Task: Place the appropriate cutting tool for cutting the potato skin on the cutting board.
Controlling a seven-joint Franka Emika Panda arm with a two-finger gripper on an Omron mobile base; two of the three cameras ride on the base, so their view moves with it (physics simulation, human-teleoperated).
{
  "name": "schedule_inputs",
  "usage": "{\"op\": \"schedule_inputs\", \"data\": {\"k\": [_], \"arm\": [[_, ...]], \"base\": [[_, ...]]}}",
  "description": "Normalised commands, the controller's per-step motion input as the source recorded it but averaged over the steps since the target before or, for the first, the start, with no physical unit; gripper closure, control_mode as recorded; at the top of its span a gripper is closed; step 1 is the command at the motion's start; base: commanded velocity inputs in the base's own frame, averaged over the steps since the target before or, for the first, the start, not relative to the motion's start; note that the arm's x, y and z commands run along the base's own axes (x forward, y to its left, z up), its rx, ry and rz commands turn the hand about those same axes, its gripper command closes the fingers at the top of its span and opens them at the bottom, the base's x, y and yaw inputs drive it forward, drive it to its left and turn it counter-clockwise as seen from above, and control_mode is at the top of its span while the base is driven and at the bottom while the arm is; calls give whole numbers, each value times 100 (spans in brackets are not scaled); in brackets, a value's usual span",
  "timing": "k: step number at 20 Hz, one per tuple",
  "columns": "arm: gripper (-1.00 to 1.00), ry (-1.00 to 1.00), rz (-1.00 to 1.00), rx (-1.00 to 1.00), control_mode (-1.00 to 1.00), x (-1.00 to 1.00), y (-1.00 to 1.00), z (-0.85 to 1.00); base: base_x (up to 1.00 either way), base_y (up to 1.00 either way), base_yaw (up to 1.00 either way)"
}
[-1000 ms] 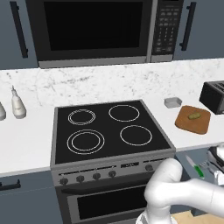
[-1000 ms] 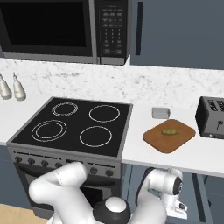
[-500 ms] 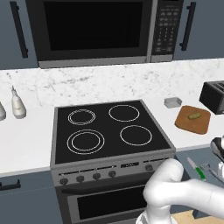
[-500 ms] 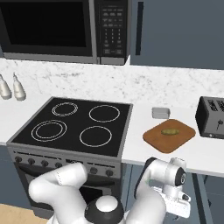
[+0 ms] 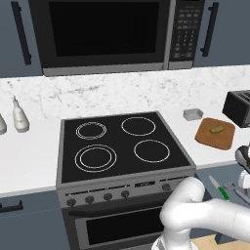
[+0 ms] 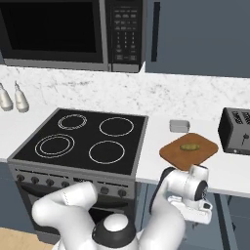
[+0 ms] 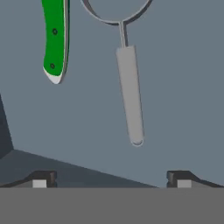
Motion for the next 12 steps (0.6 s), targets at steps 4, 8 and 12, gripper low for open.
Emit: {"op": "schedule_inputs", "data": {"k": [4, 8, 12], "arm": [[-100, -34, 5, 0, -100, 7, 0, -28], [-100, -25, 0, 0, -100, 7, 0, -24], [-100, -11, 0, 0, -100, 13, -2, -13]], "base": [[0, 0, 0], [0, 0, 0], [0, 0, 0]]}}
